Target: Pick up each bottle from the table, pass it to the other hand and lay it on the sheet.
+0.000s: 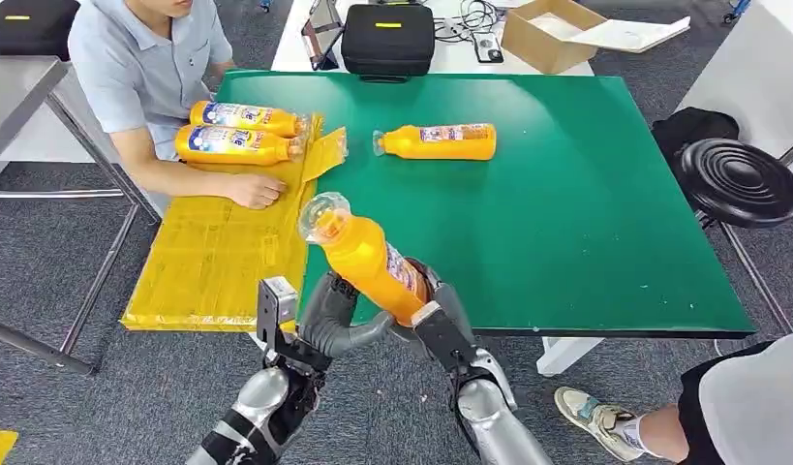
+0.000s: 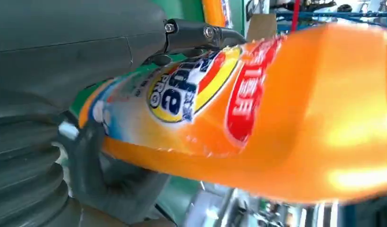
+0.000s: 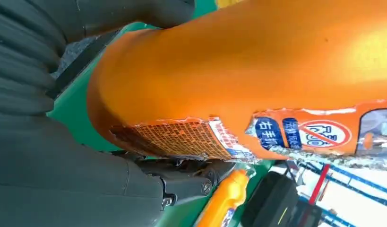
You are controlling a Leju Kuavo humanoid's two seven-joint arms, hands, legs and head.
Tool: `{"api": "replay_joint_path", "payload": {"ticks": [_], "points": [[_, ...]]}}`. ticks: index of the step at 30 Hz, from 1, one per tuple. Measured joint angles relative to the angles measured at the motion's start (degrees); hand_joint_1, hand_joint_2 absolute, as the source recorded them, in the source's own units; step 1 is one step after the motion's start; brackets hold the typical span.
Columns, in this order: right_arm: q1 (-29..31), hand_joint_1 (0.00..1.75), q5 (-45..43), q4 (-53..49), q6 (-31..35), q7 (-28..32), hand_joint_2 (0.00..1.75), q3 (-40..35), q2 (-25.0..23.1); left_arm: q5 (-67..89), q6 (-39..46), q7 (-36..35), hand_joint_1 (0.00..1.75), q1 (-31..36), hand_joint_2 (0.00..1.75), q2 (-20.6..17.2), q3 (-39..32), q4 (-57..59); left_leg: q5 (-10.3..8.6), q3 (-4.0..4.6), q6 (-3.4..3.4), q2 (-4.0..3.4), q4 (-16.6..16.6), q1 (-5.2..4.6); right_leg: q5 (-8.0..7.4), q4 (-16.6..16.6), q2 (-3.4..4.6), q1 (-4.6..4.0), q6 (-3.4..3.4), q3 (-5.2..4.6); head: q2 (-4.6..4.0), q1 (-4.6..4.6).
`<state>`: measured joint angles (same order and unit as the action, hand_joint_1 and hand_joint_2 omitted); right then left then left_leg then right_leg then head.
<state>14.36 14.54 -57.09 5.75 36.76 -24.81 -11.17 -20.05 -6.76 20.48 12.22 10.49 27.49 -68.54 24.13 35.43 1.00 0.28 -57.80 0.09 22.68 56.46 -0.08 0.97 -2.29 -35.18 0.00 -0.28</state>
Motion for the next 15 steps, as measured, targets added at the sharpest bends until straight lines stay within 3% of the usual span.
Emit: {"api": "replay_joint_path", "payload": {"ticks": [11, 12, 14, 15], "points": [[1.15, 1.75, 0.13, 2.88, -2.62, 2.43, 1.75, -3.56, -0.17, -5.35, -3.82, -1.22, 0.0, 0.37, 1.75, -0.02, -1.51, 0.04, 0.0, 0.0, 0.0, 0.0, 0.0, 0.0, 0.0, 0.0, 0.0, 0.0, 0.0, 0.0, 0.0, 0.0], [1.27, 1.75, 0.09, 3.04, -2.73, 2.45, 1.75, -3.74, -0.2, -5.37, -3.91, -1.05, 0.12, 0.36, 1.75, -0.02, -1.59, 0.04, 0.0, 0.0, 0.0, 0.0, 0.0, 0.0, 0.0, 0.0, 0.0, 0.0, 0.0, 0.0, 0.0, 0.0], [1.65, 1.75, 0.0, 3.47, -3.08, 2.45, 1.75, -4.08, -0.24, -4.1, -3.1, 0.33, 0.12, 0.29, 1.75, -0.02, -1.77, 0.04, 0.0, 0.0, 0.0, 0.01, 0.0, 0.0, 0.0, 0.0, 0.0, 0.0, 0.0, 0.0, 0.0, 0.02], [1.88, 1.75, -0.02, 3.78, -3.32, 2.45, 1.75, -4.28, -0.33, -2.76, -2.04, 1.27, 1.43, 0.23, 1.75, -0.02, -1.75, 0.02, 0.0, 0.0, 0.0, 0.0, 0.0, 0.0, 0.0, 0.0, 0.0, 0.0, 0.0, 0.0, 0.0, 0.0]]}}
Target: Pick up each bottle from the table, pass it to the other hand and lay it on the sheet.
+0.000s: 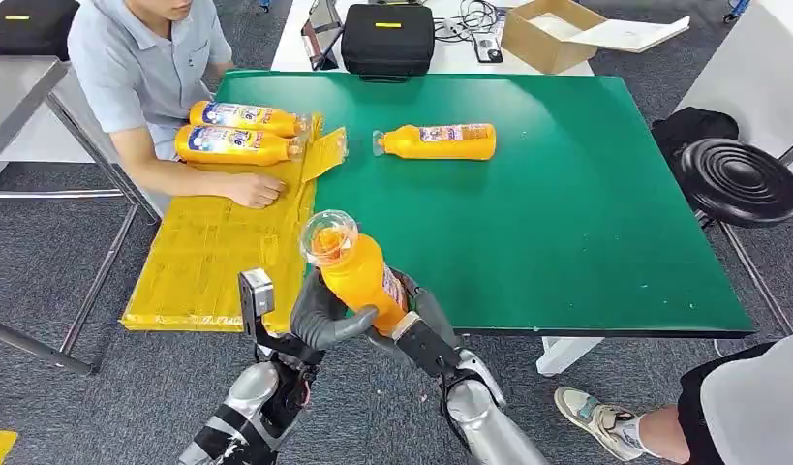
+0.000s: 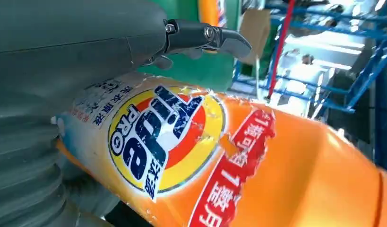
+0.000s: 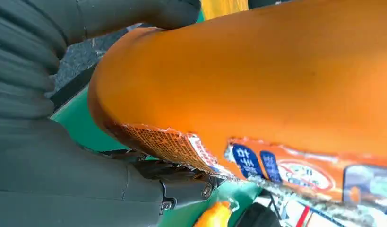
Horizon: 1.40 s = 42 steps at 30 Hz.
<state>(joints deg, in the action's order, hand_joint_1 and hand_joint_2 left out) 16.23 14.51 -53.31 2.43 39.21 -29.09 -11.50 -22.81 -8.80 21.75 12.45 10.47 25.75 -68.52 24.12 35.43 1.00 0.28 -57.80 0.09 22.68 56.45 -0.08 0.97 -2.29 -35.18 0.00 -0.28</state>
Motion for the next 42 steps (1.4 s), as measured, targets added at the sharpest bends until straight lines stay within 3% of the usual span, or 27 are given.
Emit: {"api": "replay_joint_path", "payload": {"ticks": [1, 2, 3, 4, 5, 8, 9, 16, 18, 22, 26, 33, 34, 37, 42], "points": [[0.16, 1.75, -0.07, 0.26, -0.11, -0.02, 1.75, -0.24, -0.04, 1.64, 1.16, 0.94, 1.5, -0.09, 1.75, 0.0, 0.09, -0.09, 0.0, 0.0, 0.0, 0.0, 0.0, 0.0, 0.0, 0.0, 0.0, 0.0, 0.0, 0.0, 0.0, 0.0], [0.27, 1.75, -0.11, 0.48, -0.22, -0.02, 1.75, -0.39, -0.09, 3.02, 2.02, 1.57, 1.68, -0.17, 1.75, 0.02, 0.26, -0.18, 0.0, 0.0, 0.0, 0.01, 0.0, 0.0, 0.0, 0.0, 0.0, 0.0, 0.0, 0.0, 0.0, 0.0], [0.36, 1.75, -0.13, 0.65, -0.28, -0.02, 1.75, -0.44, -0.13, 3.91, 2.64, 1.99, 1.5, -0.23, 1.75, 0.02, 0.33, -0.2, 0.0, 0.0, 0.0, 0.02, 0.0, 0.0, 0.0, 0.0, 0.0, 0.0, 0.0, 0.0, 0.0, 0.02], [0.46, 1.75, -0.22, 0.83, -0.55, -0.09, 1.75, -0.52, -0.15, 4.79, 3.5, 2.42, 1.43, -0.26, 1.75, 0.02, 0.37, -0.24, 0.0, 0.0, 0.0, 0.02, 0.0, 0.0, 0.0, 0.0, 0.0, 0.0, 0.0, 0.0, 0.0, 0.0], [0.55, 1.75, -0.53, 1.0, -1.09, -0.35, 1.75, -0.7, -0.17, 6.56, 5.18, 3.28, 1.64, -0.3, 1.75, 0.02, 0.55, -0.46, 0.0, 0.0, 0.0, 0.01, 0.0, 0.0, 0.0, 0.0, 0.0, 0.0, 0.0, 0.0, 0.0, 0.0], [0.86, 1.75, -1.24, 1.33, -2.29, -2.22, 1.75, -1.33, -0.3, 12.44, 9.87, 5.44, 1.64, -0.5, 1.75, 0.0, 1.33, -0.85, 0.0, 0.0, 0.0, 0.0, 0.0, 0.0, 0.0, 0.0, 0.0, 0.0, 0.0, 0.0, 0.0, 0.02], [0.88, 1.75, -1.77, 1.38, -3.06, -2.93, 1.75, -1.44, -0.5, 14.32, 11.2, 6.13, 1.75, -0.69, 1.75, -0.02, 1.46, -1.18, 0.0, 0.0, 0.0, -0.01, 0.0, 0.0, 0.0, 0.0, 0.0, 0.0, 0.0, 0.0, 0.0, 0.0], [0.86, 1.73, -2.29, 1.55, -4.28, -4.66, 1.75, -2.27, -0.92, 18.55, 14.36, 7.23, 1.75, -1.22, 1.75, -0.61, 1.92, -2.58, 0.0, 0.0, 0.0, -0.01, 0.0, 0.0, 0.0, 0.0, 0.0, 0.0, 0.0, -0.01, 0.0, 0.0], [0.86, 0.0, -2.12, 1.57, -4.13, -5.0, 1.75, -2.6, -0.92, 18.86, 14.38, 7.03, 1.75, -1.23, 1.75, -0.81, 1.9, -2.62, 0.0, -0.01, 0.0, 0.01, 0.0, 0.0, 0.0, 0.0, 0.0, 0.0, 0.0, -0.01, 0.0, 0.0], [0.76, 0.0, -0.98, 1.57, -2.47, -5.44, 1.75, -3.08, -0.92, 14.04, 10.76, 3.4, 1.75, -1.03, 1.75, -0.98, 1.55, -2.75, -0.01, -0.01, 0.0, 0.0, 0.0, 0.0, 0.0, 0.0, 0.0, 0.0, 0.0, -0.01, 0.0, 0.02], [-1.47, 0.0, -0.52, -2.53, 4.76, 0.35, 1.75, -3.78, -0.87, 3.38, 1.84, -1.77, 1.75, -0.06, 1.75, -0.92, 0.76, -2.6, -0.01, 0.01, 0.0, 0.03, 0.0, 0.0, 0.0, 0.01, -0.01, 0.0, 0.0, -0.01, 0.0, 0.02], [-2.43, 0.0, -0.52, -6.01, 5.42, 0.68, 1.75, -4.39, -0.48, 2.53, 0.87, -2.58, 1.75, 0.81, 1.75, -0.77, 0.76, -1.92, 0.0, 0.0, 0.0, 0.0, 0.0, 0.0, 0.0, 0.0, 0.0, 0.0, 0.0, -0.02, 0.0, 0.0], [-2.46, 0.0, -0.7, -6.19, 5.31, 0.68, 0.0, -4.46, -0.48, 2.44, 0.8, -2.61, 1.75, 0.83, 1.75, -0.76, 0.76, -1.9, 0.0, 0.0, 0.0, -0.01, 0.0, 0.0, 0.0, 0.0, 0.0, 0.0, 0.0, -0.02, 0.0, 0.0], [-2.69, 0.0, -2.99, -8.11, 3.04, 0.66, 0.0, -4.96, 0.05, -0.14, 0.26, -3.61, 1.75, 1.51, 1.75, -0.74, 0.7, -1.09, -0.01, 0.0, 0.0, 0.0, 0.0, 0.0, 0.0, 0.0, 0.0, 0.0, 0.0, -0.03, 0.0, 0.0], [-2.19, 0.0, -1.66, -10.14, 7.88, 0.55, 0.0, -6.84, 1.2, -0.75, 1.83, -3.44, 1.75, 4.73, 1.75, -0.87, 0.66, 0.5, -0.02, 0.0, 0.0, 0.0, 0.0, 0.0, -0.01, 0.0, 0.0, 0.0, 0.0, -0.02, 0.0, 0.0]]}}
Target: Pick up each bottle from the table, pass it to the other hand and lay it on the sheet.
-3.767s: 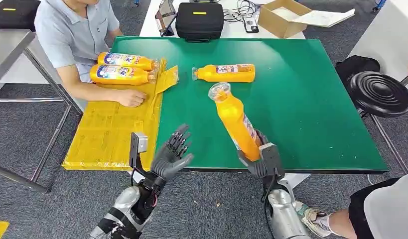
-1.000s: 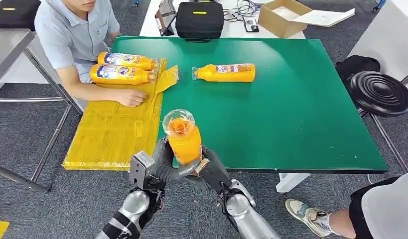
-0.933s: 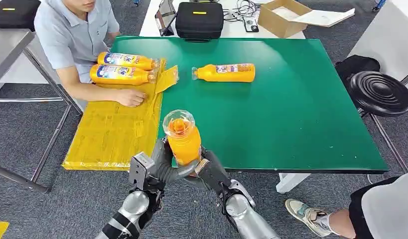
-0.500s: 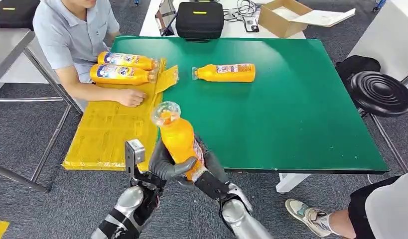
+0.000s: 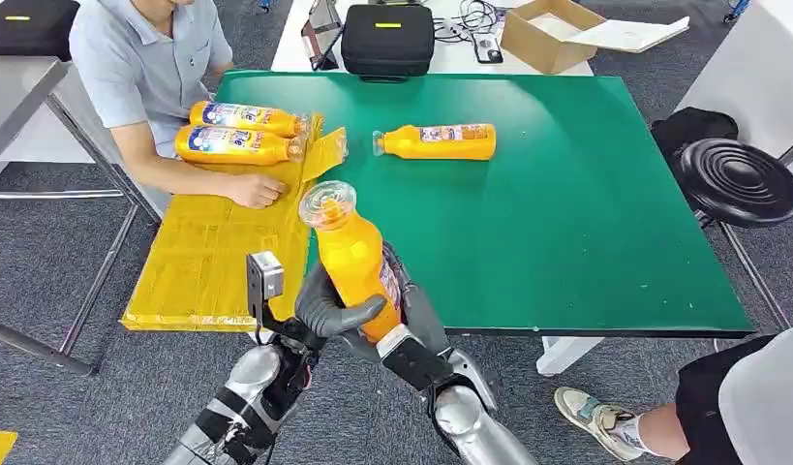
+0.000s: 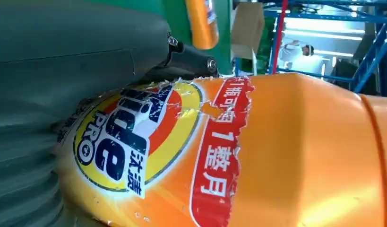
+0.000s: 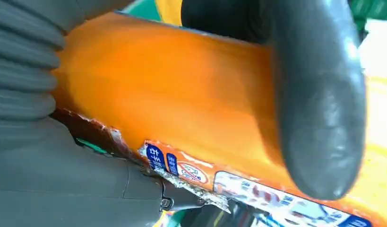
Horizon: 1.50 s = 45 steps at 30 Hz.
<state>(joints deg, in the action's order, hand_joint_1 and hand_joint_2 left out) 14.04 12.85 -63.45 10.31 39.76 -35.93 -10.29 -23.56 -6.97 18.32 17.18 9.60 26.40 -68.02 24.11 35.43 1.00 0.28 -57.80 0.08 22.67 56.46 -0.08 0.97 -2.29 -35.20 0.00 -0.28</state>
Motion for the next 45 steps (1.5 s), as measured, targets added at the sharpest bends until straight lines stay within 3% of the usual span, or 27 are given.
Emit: {"api": "replay_joint_path", "payload": {"ticks": [8, 14, 21, 25, 33, 39, 45], "points": [[-0.32, 0.0, -4.59, -4.15, 6.16, 0.26, 0.0, -3.08, 1.66, 3.24, 5.95, -0.48, 1.75, 7.31, 1.75, -2.1, -3.76, 4.63, -0.01, -0.01, -0.02, -0.01, 0.0, 0.01, -0.01, 0.02, 0.01, -0.06, 0.01, -0.01, 0.0, 0.0], [-1.94, 0.0, -9.27, -5.2, 20.14, 0.28, 0.0, 1.93, -0.26, 15.45, 18.8, 0.76, 1.75, 11.77, 1.75, -6.29, -9.97, 7.23, -0.02, -0.01, -0.03, -0.04, 0.0, 0.07, 0.0, 0.05, 0.01, -0.1, 0.01, -0.01, 0.0, 0.0], [-2.93, 0.0, -11.73, -5.27, 20.14, 0.28, 0.0, 8.68, -3.32, 19.85, 23.37, -0.39, 1.75, 16.26, 1.75, -8.66, -15.69, 10.97, -0.04, 0.0, -0.04, 0.01, 0.0, 0.07, 0.0, 0.05, 0.0, -0.07, 0.01, -0.01, 0.0, 0.02], [-3.09, 0.0, -12.15, -5.27, 19.26, 0.26, 0.0, 10.62, -4.5, 28.92, 29.73, 0.07, 1.75, 18.74, 1.75, -9.27, -15.45, 14.1, -0.04, 0.0, -0.03, 0.01, 0.0, 0.03, -0.01, 0.05, 0.0, -0.01, 0.01, -0.01, 0.0, 0.02], [-3.28, 0.0, -12.2, -5.27, 19.04, 0.26, 0.0, 12.04, -5.49, 31.13, 31.5, 0.07, 1.75, 20.38, 1.75, -9.68, -15.32, 17.14, -0.03, 0.0, -0.04, -0.02, 0.0, 0.03, 0.0, 0.04, 0.01, -0.02, 0.01, -0.03, 0.0, 0.02], [-3.39, 0.0, -11.85, -5.27, 17.14, 0.26, 0.0, 12.18, -6.58, 57.02, 39.78, -7.62, 1.75, 26.06, 1.75, -10.41, -8.43, 28.93, -0.05, -0.01, -0.03, 0.0, 0.0, 0.04, -0.01, 0.05, 0.01, -0.02, 0.01, -0.02, 0.0, 0.02], [-4.72, 0.0, -12.92, -5.31, 16.03, 0.26, 0.0, 11.85, -8.22, 68.63, 35.88, -15.5, 1.75, 29.7, 1.75, -10.65, 0.03, 40.99, -0.07, 0.0, -0.06, -0.03, 0.0, 0.03, -0.01, 0.06, 0.01, -0.02, 0.01, -0.02, 0.0, 0.0]]}}
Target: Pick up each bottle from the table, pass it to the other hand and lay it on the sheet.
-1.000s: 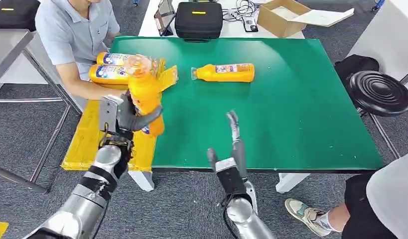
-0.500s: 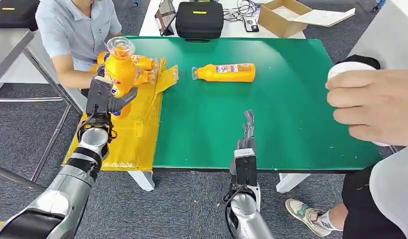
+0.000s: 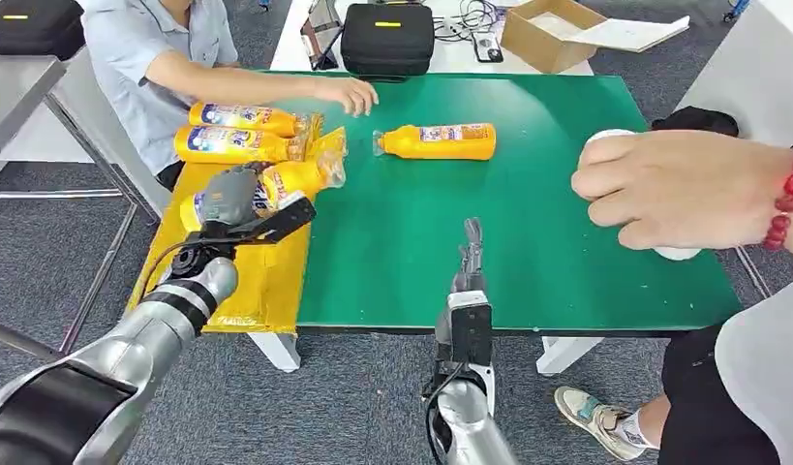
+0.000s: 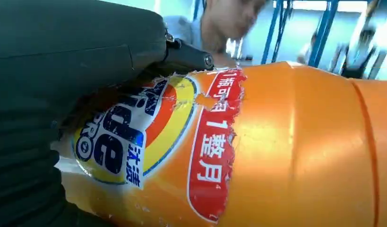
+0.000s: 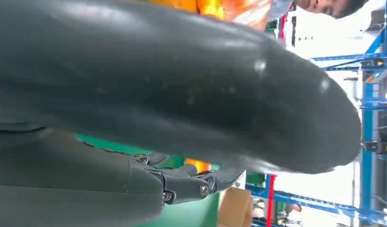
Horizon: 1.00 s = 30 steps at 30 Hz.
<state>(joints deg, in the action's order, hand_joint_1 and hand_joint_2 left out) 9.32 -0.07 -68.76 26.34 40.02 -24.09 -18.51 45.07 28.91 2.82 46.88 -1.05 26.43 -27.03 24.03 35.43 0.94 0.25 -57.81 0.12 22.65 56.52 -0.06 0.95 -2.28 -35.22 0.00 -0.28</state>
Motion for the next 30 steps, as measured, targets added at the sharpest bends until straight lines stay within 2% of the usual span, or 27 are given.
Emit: {"api": "replay_joint_path", "payload": {"ticks": [6, 16, 17, 18, 19, 20, 22, 23, 24, 25, 26, 27, 28, 29, 30], "points": [[-0.26, 0.0, -0.28, -0.02, -0.52, 0.0, 0.0, -0.41, 0.0, 2.88, -5.68, -3.84, 1.75, 2.34, 1.75, 0.0, 4.59, 6.03, 0.01, 0.02, -0.01, 0.01, 0.0, 0.0, 0.01, 0.0, 0.0, 0.0, 0.0, -0.01, 0.0, 0.02], [-0.26, 0.0, -0.24, -0.02, -1.6, 0.0, 0.0, -0.5, 0.0, 4.04, -11.65, -7.74, 1.75, 4.74, 1.75, -0.35, 6.42, 9.33, -0.01, 0.01, 0.0, 0.03, 0.0, 0.0, 0.0, 0.0, -0.01, 0.0, 0.0, 0.01, 0.0, 0.04], [-0.25, 0.0, -0.24, -0.02, -1.75, 0.02, 0.0, -0.5, 0.0, 4.35, -12.9, -8.68, 1.57, 4.94, 1.75, -0.42, 6.53, 9.66, -0.01, 0.01, 0.0, 0.02, 0.0, 0.0, 0.0, 0.01, -0.01, 0.0, 0.0, 0.01, 0.0, 0.04], [-0.26, 0.0, -0.24, -0.02, -1.9, 0.0, 0.0, -0.52, 0.0, 4.63, -14.06, -9.55, 0.63, 5.1, 1.75, -0.48, 6.71, 9.96, -0.01, 0.02, 0.0, 0.02, 0.0, 0.0, 0.0, 0.01, 0.0, 0.0, 0.0, 0.01, 0.0, 0.02], [-0.25, 0.0, -0.26, 0.0, -2.1, 0.0, 0.0, -0.5, 0.0, 4.52, -15.03, -10.18, 0.3, 5.19, 1.75, -0.57, 6.82, 10.18, 0.0, 0.02, 0.0, 0.02, 0.0, 0.0, 0.0, 0.01, 0.0, 0.0, 0.0, 0.01, 0.0, 0.04], [-0.25, 0.0, -0.28, 0.02, -2.45, 0.0, 0.0, -0.52, -0.02, 3.77, -15.95, -10.67, 0.42, 5.19, 1.75, -0.63, 6.82, 10.4, 0.0, 0.02, 0.0, 0.02, 0.0, 0.0, 0.0, 0.01, -0.01, 0.0, 0.0, 0.01, 0.0, 0.02], [-0.24, 0.0, -0.31, 0.2, -3.17, 0.0, 0.0, -0.55, -0.04, 1.76, -17.51, -10.77, 0.42, 5.13, 1.75, -0.83, 6.64, 10.66, 0.0, 0.03, -0.01, 0.03, 0.0, 0.01, 0.01, 0.01, -0.01, -0.01, 0.0, 0.0, 0.0, 0.04], [-0.24, 0.0, -0.33, 0.31, -3.43, 0.0, 0.0, -0.55, -0.04, 0.98, -18.07, -10.58, 0.84, 5.1, 1.75, -0.87, 6.36, 10.81, 0.0, 0.03, -0.01, 0.04, 0.0, 0.01, 0.01, 0.01, -0.01, -0.01, 0.01, 0.01, 0.0, 0.04], [-0.24, 0.0, -0.39, 0.41, -3.69, 0.02, 0.0, -0.55, -0.04, 0.44, -18.61, -10.29, 0.93, 5.03, 1.75, -0.92, 6.07, 10.94, 0.0, 0.04, -0.01, 0.04, 0.0, 0.01, 0.01, 0.01, -0.01, -0.01, 0.01, 0.0, 0.0, 0.02], [-0.24, 0.0, -0.46, 0.55, -3.8, 0.0, 0.0, -0.55, -0.04, 0.37, -18.88, -10.18, 0.93, 4.93, 1.75, -0.96, 5.96, 11.01, 0.0, 0.04, -0.01, 0.04, 0.01, 0.01, 0.01, 0.01, -0.01, -0.01, 0.01, 0.0, 0.0, 0.04], [-0.24, 0.0, -0.5, 0.68, -3.96, 0.02, 0.0, -0.55, -0.04, 0.3, -19.01, -10.16, 0.58, 4.83, 1.75, -1.01, 5.83, 11.1, 0.0, 0.04, -0.01, 0.04, 0.01, 0.01, 0.01, 0.01, -0.01, -0.01, 0.0, 0.0, 0.0, 0.04], [-0.24, 0.0, -0.61, 0.81, -4.13, 0.0, 0.0, -0.55, -0.04, 0.43, -19.4, -10.12, 0.51, 4.78, 1.75, -1.09, 5.77, 11.27, 0.0, 0.04, -0.01, 0.04, 0.01, 0.01, 0.01, 0.01, -0.01, -0.01, 0.0, 0.01, 0.0, 0.04], [-0.24, 0.0, -0.79, 0.96, -4.3, 0.0, 0.0, -0.55, -0.04, 1.02, -19.84, -9.99, 0.66, 4.68, 1.75, -1.18, 5.81, 11.34, 0.0, 0.03, -0.01, 0.04, 0.01, 0.01, 0.01, 0.01, -0.01, -0.01, 0.0, 0.01, 0.0, 0.04], [-0.24, 0.0, -0.83, 1.12, -4.41, 0.0, 0.0, -0.55, -0.04, 1.33, -20.04, -9.94, 0.68, 4.54, 1.75, -1.25, 5.85, 11.34, 0.0, 0.04, -0.01, 0.04, 0.01, 0.01, 0.01, 0.01, -0.01, 0.0, 0.0, 0.01, 0.0, 0.04], [-0.23, 0.0, -0.9, 1.31, -4.65, 0.0, 0.0, -0.55, -0.07, 1.59, -20.3, -9.94, 0.61, 4.39, 1.75, -1.27, 5.9, 11.36, 0.0, 0.04, -0.01, 0.04, 0.01, 0.01, 0.0, 0.01, -0.01, 0.0, 0.0, 0.01, 0.0, 0.04]]}}
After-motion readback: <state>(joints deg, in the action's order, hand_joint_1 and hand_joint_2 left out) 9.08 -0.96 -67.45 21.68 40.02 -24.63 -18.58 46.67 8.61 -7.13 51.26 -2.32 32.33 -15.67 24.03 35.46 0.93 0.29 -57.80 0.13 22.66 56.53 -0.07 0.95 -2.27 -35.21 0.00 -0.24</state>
